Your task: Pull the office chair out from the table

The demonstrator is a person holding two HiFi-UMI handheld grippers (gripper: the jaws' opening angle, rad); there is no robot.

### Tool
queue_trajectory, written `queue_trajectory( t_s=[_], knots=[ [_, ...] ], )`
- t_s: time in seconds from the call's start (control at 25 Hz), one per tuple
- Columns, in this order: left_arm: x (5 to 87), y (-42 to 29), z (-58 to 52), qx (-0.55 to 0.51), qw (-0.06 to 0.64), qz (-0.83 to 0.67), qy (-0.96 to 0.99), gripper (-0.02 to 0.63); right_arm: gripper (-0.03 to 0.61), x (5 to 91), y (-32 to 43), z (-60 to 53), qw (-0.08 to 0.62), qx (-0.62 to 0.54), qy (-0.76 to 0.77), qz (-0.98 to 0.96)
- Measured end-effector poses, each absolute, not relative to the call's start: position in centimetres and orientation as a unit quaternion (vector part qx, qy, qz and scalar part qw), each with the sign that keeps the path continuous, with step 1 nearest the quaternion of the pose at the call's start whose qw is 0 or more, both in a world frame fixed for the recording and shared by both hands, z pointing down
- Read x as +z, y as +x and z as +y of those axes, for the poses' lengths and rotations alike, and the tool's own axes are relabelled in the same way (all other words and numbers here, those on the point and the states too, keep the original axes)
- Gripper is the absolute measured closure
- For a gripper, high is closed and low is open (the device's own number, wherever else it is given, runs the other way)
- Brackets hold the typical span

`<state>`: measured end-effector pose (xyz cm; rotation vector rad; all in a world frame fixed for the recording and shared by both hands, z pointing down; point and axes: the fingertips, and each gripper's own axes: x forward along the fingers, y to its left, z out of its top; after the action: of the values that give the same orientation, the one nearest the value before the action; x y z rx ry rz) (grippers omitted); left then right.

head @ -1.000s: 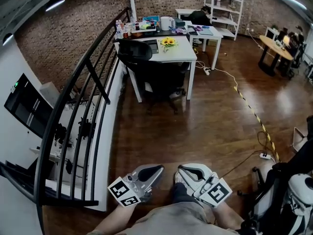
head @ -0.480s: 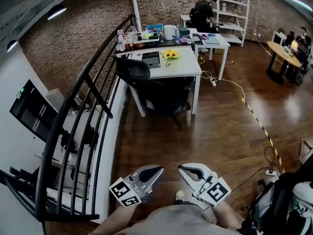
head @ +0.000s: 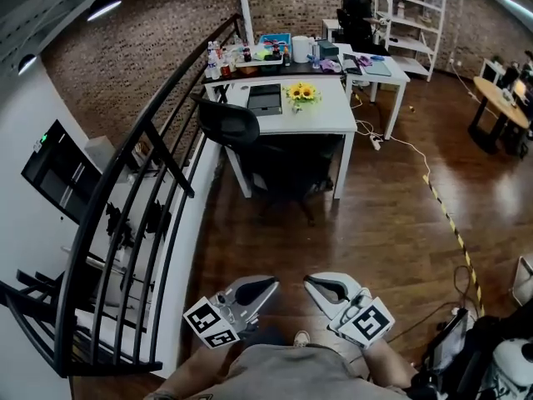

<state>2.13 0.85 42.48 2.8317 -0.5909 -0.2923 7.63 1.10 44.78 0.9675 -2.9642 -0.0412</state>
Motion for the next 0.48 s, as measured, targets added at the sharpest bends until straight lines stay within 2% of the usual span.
queue_trajectory(
  t_s=[0.48],
  knots=[
    [43.7,0.8,-11.4,-0.105,0.133,-0.195,0.966,0.612,0.572,45.7,6.6,-10.9,0.019,-0.006,0.327,-0.945]
  ],
)
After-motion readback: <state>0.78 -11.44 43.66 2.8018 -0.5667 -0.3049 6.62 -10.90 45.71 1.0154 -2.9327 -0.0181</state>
